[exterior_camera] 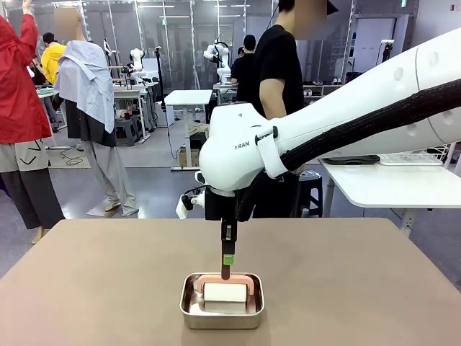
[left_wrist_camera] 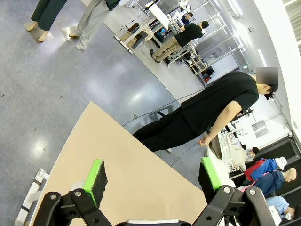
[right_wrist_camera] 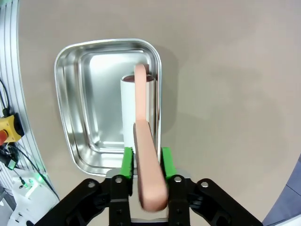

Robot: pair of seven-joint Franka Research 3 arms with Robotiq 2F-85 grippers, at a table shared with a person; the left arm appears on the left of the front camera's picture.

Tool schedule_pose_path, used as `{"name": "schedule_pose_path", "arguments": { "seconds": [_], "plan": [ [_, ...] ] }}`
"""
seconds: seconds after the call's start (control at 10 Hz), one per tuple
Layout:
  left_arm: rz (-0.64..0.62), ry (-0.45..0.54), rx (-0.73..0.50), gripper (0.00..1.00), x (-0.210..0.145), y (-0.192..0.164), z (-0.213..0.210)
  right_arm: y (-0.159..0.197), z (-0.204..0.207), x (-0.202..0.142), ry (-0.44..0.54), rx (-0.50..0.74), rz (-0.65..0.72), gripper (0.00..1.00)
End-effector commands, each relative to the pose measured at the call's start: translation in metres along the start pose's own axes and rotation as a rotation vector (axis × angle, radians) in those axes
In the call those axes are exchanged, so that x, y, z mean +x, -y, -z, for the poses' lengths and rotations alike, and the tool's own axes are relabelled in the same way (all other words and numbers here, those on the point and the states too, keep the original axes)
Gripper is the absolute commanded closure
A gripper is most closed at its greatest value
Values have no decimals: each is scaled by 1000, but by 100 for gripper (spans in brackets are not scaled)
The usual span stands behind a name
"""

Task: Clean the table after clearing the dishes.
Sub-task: Place the Lint Roller back on top of the Airtight Container.

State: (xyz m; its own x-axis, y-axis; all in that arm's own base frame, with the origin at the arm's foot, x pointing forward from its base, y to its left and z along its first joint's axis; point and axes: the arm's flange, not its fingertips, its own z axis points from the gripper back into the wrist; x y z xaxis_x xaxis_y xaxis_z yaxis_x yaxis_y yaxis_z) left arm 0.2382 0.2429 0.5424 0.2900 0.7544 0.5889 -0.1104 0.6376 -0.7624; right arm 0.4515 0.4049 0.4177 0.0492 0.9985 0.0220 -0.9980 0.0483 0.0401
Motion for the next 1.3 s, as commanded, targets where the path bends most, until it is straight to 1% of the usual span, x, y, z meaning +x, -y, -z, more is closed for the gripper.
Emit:
{"name": "schedule_pose_path", "arguments": {
  "seconds": [0.0,0.1,0.2,0.3,0.9,1.0,1.2],
  "plan": [
    [-4,-5,12,0,0,1,-2,2,5,4,-25,-27,13,36],
    [-4,-5,12,0,0,1,-2,3,7,6,-22,-40,10,26],
    [-4,-5,12,0,0,1,-2,3,7,8,-24,-51,10,4],
    [-4,-5,12,0,0,1,-2,3,5,8,-25,-61,11,0],
    [-4,-5,12,0,0,1,-2,3,-1,8,-11,-89,15,0],
    [-4,-5,12,0,0,1,-2,5,-3,8,-14,-61,-14,0],
    [-4,-5,12,0,0,1,-2,5,-3,8,-14,-61,-14,0]
  ]
}}
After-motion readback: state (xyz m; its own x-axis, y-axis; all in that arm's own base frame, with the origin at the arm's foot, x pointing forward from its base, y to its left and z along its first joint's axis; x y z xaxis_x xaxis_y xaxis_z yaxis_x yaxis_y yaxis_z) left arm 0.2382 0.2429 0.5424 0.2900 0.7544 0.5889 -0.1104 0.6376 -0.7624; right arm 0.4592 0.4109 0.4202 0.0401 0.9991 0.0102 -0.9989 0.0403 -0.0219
